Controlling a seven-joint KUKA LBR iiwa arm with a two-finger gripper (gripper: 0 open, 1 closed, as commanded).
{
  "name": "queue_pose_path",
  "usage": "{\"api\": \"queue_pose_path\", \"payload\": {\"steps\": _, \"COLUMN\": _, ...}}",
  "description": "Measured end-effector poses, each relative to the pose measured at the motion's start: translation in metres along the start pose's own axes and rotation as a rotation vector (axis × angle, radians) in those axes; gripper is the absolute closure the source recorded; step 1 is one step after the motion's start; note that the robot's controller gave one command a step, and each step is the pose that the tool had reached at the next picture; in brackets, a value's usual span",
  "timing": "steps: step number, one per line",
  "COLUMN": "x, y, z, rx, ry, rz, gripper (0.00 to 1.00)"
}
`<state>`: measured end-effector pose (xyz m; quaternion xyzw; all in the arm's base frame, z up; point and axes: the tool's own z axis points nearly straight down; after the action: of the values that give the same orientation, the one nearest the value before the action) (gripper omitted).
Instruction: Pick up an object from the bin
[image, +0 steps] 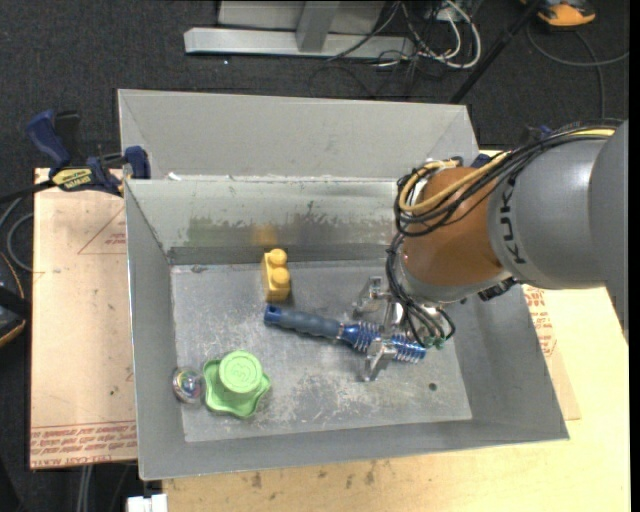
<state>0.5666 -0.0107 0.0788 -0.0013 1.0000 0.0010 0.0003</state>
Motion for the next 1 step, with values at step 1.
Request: {"api": "queue_pose_path", "payload": {"steps": 1, "x": -0.0005, "y": 0.0004, "z": -0.0004, "rx": 0.0, "ry": 0.0, "rz": 0.002, "gripper": 0.0}}
